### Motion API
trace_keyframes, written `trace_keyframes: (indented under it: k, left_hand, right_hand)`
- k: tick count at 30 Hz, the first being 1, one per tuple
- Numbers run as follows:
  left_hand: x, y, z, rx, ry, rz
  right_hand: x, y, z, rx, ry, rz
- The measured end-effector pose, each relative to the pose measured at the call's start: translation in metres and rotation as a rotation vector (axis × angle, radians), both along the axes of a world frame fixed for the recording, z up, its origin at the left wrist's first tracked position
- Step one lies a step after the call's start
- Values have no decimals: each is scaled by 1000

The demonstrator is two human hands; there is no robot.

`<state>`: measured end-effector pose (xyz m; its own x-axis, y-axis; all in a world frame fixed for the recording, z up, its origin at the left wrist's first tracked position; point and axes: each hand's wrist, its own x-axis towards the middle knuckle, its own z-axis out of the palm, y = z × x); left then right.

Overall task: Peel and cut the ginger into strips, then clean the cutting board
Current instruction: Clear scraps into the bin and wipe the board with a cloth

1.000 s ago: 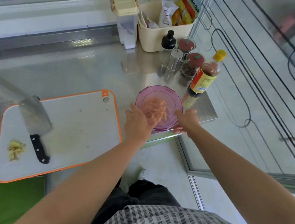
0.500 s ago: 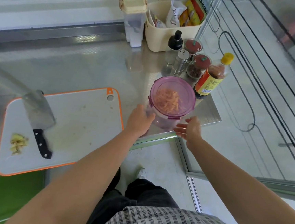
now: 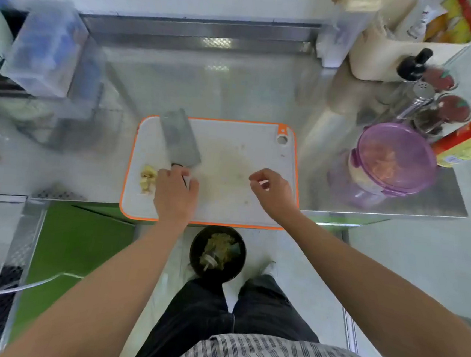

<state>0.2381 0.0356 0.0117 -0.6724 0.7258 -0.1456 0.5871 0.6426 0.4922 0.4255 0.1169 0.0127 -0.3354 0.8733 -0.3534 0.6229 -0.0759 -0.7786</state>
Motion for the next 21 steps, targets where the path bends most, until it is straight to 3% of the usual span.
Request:
trace_keyframes:
  k: [6, 12, 21]
  left_hand:
    - [-85, -29, -15, -56, 41, -60]
    - [-116, -27, -23, -133, -20, -297]
    - [-113, -12, -31, -23, -116, -323]
  right_hand:
    - [-103, -28, -10, 127, -103, 164]
    - [-168, -45, -26, 141, -401, 236]
    - [-150, -33, -18, 104, -291, 161]
